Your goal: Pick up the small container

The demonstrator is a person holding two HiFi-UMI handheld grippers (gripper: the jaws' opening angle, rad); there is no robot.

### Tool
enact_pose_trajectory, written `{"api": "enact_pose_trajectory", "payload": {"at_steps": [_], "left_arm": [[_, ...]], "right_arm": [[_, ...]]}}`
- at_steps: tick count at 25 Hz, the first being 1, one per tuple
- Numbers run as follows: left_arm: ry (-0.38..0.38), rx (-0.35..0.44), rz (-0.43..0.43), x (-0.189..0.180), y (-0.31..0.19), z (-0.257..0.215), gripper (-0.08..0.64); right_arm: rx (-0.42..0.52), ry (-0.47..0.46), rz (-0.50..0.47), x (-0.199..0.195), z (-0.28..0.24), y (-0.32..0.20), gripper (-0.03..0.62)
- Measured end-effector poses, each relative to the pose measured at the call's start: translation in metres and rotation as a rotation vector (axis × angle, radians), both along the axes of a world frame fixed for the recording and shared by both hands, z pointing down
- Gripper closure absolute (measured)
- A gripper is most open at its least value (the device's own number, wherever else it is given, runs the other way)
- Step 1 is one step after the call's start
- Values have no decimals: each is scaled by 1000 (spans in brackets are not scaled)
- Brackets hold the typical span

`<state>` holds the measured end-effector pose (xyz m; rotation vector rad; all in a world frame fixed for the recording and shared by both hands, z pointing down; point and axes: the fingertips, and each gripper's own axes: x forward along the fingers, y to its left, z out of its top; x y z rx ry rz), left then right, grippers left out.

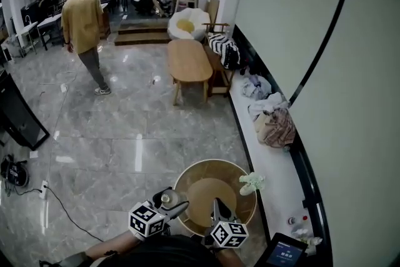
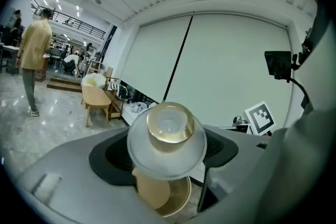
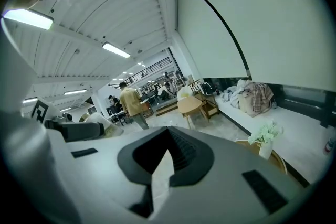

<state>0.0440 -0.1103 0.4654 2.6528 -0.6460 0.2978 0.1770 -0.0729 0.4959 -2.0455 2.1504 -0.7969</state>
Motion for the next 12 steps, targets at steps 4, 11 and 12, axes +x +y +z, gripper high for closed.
{"api": "enact_pose_trajectory", "payload": {"at_steps": [4,11,12], "left_arm": [[77,41,14,-1,1,-17,222],[82,101,53,10,-2,-27,222],[82,105,58,10,-2,-27,222]], "right_arm": [[51,13,14,1,-14,-3,594],[105,9,30,4,-30,-6,594],[110,6,34,4,-30,-5,594]]}}
